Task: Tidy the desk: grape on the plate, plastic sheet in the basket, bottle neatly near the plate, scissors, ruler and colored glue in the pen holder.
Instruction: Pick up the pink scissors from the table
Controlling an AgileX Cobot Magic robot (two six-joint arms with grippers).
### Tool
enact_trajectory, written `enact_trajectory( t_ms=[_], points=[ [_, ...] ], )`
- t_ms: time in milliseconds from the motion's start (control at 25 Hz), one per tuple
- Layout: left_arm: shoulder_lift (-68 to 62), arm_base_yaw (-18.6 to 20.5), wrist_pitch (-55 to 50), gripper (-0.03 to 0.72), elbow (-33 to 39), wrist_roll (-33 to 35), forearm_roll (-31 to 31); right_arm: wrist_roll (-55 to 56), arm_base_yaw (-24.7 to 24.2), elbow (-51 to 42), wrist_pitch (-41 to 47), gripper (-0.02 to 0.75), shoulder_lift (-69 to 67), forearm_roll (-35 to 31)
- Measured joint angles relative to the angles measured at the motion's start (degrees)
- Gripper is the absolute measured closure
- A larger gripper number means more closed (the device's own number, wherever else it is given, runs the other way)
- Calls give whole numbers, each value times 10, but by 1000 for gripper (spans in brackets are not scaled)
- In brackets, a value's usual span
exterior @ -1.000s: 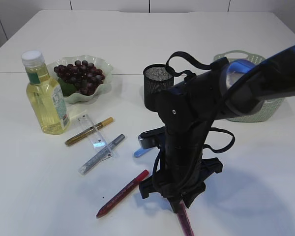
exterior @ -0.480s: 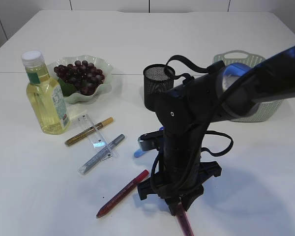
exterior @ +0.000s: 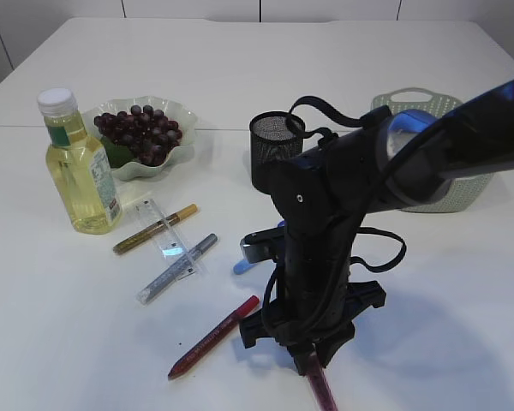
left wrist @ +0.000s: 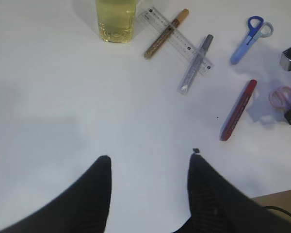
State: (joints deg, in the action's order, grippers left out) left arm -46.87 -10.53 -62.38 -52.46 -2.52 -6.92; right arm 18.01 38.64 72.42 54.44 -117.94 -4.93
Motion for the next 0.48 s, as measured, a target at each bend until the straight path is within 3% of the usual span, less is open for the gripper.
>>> enact_trajectory(
  t_ms=[480],
  points=[
    [0,0,0,316,0,0,0,0,0,0,0,510,0,0]
  ],
)
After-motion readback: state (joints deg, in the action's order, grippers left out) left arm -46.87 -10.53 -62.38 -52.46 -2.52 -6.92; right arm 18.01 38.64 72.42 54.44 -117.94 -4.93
